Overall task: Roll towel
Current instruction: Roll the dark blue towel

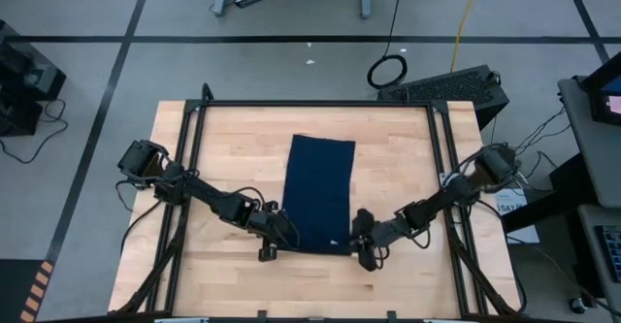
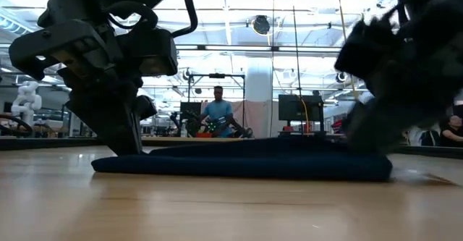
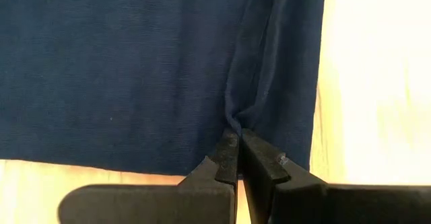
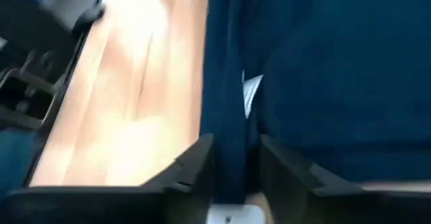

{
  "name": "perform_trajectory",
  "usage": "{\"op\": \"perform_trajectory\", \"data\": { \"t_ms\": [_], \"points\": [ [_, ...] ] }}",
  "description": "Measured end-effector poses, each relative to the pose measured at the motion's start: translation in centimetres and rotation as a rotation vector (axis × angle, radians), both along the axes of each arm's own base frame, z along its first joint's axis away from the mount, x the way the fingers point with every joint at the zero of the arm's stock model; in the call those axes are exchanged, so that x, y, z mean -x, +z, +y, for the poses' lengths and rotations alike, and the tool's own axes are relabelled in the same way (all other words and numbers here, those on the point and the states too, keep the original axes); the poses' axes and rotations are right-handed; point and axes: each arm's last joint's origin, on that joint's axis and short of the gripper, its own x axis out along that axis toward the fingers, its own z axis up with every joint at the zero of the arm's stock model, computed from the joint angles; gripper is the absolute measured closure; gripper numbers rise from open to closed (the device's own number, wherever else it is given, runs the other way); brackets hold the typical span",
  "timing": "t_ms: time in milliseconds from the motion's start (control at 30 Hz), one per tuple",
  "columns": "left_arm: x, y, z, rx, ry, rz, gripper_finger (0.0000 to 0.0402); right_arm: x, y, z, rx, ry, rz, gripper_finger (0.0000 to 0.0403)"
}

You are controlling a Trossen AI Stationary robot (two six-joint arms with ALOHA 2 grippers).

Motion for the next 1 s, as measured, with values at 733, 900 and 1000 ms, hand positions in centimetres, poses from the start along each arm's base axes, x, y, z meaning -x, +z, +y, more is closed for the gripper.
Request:
{"op": "perform_trajectory", "data": {
  "t_ms": [733,900,1000],
  "points": [
    [0.0,0.0,0.0,-0.003,0.002,0.003,0.0391,3.4,-0.8,5.7,0.507,0.031,-0.241,0.0271],
    [0.0,0.0,0.0,-0.003,0.003,0.004,0.0391,2.8,-1.5,6.2,0.607,0.033,-0.271,0.0273],
    [0.0,0.0,0.0,-0.003,0.004,0.005,0.0391,2.9,-1.6,6.3,0.676,0.038,-0.273,0.0257]
  ]
}}
